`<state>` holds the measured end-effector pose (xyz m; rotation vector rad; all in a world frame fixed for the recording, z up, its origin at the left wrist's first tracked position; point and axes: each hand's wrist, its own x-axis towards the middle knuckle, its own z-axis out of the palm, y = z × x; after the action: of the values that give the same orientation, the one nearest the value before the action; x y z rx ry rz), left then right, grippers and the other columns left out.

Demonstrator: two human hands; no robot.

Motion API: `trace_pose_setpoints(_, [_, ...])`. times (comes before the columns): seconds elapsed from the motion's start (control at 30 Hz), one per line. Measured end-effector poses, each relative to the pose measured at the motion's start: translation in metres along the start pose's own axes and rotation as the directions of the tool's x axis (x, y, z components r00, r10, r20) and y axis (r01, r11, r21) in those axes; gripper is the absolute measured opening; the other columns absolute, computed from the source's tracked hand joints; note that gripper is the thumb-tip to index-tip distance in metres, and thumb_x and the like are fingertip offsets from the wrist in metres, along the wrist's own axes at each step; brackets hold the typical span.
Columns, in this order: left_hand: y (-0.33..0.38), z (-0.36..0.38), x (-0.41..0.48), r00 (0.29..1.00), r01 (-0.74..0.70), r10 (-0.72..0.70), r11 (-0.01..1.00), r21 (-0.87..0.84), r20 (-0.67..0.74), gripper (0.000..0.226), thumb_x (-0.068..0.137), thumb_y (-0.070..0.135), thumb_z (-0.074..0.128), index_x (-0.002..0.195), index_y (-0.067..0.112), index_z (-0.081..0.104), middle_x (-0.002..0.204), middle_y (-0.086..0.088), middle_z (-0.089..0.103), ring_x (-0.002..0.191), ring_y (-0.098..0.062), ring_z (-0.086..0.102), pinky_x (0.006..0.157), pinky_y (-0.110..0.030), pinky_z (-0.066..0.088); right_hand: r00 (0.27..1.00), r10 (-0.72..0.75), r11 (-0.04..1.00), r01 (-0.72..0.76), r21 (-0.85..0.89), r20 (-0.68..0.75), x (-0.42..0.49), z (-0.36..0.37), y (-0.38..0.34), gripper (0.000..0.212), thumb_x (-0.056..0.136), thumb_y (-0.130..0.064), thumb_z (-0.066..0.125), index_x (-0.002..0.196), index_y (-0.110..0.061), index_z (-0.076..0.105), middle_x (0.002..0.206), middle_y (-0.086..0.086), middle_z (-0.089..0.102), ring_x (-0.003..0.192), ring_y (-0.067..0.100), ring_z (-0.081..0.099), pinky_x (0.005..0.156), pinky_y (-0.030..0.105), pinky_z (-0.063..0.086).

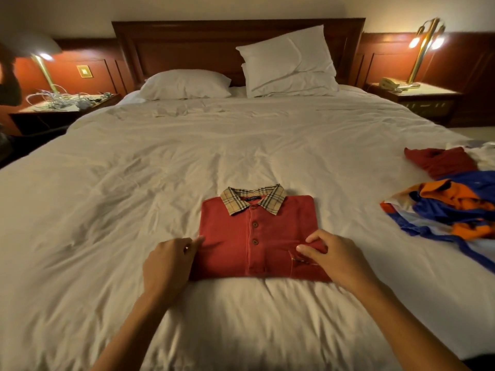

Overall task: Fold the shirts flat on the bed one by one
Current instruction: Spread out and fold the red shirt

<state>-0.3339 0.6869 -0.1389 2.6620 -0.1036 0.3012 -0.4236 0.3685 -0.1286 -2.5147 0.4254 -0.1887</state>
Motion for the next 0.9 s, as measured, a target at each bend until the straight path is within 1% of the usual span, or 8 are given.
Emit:
trace_pose_setpoints(0.17, [0.002,-0.005,0.051,0.996,-0.024,0.032,0.996,-0.089,0.081,0.049,0.094,0.063,0.045,0.095,0.023,0.073,0.096,-0.001,0.059,0.088,-0.025,0.062,0.073,-0.034,0.042,1.0,-0.006,0.999,0.006,-0.037,0.0,0.051,-0.012,0.005,0.062,0.08,-0.076,0.048,0.123,-0.034,0.061,0.112,0.005,0.055,0.104,0.026,0.062,0.091,0.037,0.049])
trace_pose_setpoints(0.27, [0.023,0.01,0.093,0.977,-0.01,0.065,0.966,-0.259,0.205,0.056,0.091,0.062,0.052,0.125,0.02,0.065,0.121,-0.008,0.058,0.11,-0.024,0.059,0.09,-0.035,0.045,0.997,-0.071,0.997,0.072,-0.024,0.038,0.1,-0.005,-0.002,0.07,0.086,-0.07,0.05,0.141,-0.026,0.051,0.137,0.009,0.052,0.127,0.029,0.051,0.108,0.044,0.041])
trace_pose_setpoints(0.37, [0.042,0.027,0.128,0.934,0.016,0.08,0.964,-0.264,0.349,0.075,0.087,0.066,0.056,0.143,0.015,0.05,0.144,-0.014,0.046,0.131,-0.029,0.048,0.108,-0.04,0.04,0.988,-0.067,0.994,0.078,-0.073,0.142,0.137,0.005,-0.009,0.075,0.088,-0.073,0.045,0.148,-0.03,0.042,0.152,0.002,0.044,0.14,0.026,0.04,0.114,0.05,0.031])
trace_pose_setpoints(0.47, [0.054,0.041,0.152,0.858,-0.014,0.129,0.973,-0.229,0.498,0.082,0.076,0.074,0.059,0.124,0.007,0.063,0.116,-0.008,0.065,0.1,-0.019,0.06,0.082,-0.032,0.045,0.971,-0.064,0.995,0.081,-0.066,0.232,0.16,0.013,-0.015,0.077,0.079,-0.083,0.041,0.136,-0.034,0.056,0.139,-0.003,0.058,0.13,0.023,0.051,0.109,0.047,0.037])
trace_pose_setpoints(0.57, [0.056,0.044,0.172,0.812,-0.046,0.134,0.985,-0.168,0.568,0.086,0.059,0.08,0.063,0.094,0.002,0.069,0.081,-0.003,0.064,0.072,-0.016,0.056,0.063,-0.032,0.038,0.955,-0.067,0.995,0.083,-0.045,0.29,0.175,0.015,-0.016,0.057,0.067,-0.088,0.053,0.098,-0.043,0.068,0.103,-0.012,0.069,0.106,0.016,0.063,0.092,0.036,0.048])
trace_pose_setpoints(0.67, [0.049,0.045,0.189,0.715,0.044,0.119,0.976,-0.214,0.689,0.074,0.059,0.07,0.079,0.099,0.008,0.073,0.093,-0.004,0.073,0.088,-0.021,0.067,0.079,-0.038,0.052,0.922,-0.099,0.993,0.114,-0.017,0.374,0.19,0.01,-0.015,0.055,0.052,-0.087,0.065,0.076,-0.038,0.068,0.079,-0.02,0.068,0.084,0.004,0.065,0.067,0.023,0.045])
trace_pose_setpoints(0.8, [0.046,0.05,0.201,0.618,0.113,0.154,0.953,-0.281,0.771,0.057,0.058,0.057,0.083,0.102,0.022,0.077,0.098,0.006,0.077,0.095,-0.013,0.072,0.085,-0.027,0.054,0.86,-0.123,0.989,0.148,-0.011,0.495,0.211,0.01,-0.017,0.083,0.043,-0.085,0.069,0.096,-0.021,0.076,0.093,-0.002,0.076,0.091,0.018,0.069,0.086,0.038,0.052])
trace_pose_setpoints(0.9, [0.044,0.054,0.209,0.585,0.159,0.216,0.915,-0.371,0.782,0.05,0.059,0.047,0.088,0.102,0.023,0.077,0.101,0.005,0.077,0.095,-0.011,0.073,0.087,-0.029,0.054,0.821,-0.167,0.984,0.169,0.046,0.546,0.219,0.013,-0.02,0.083,0.043,-0.077,0.074,0.096,-0.014,0.076,0.095,0.001,0.076,0.095,0.022,0.07,0.092,0.041,0.051])
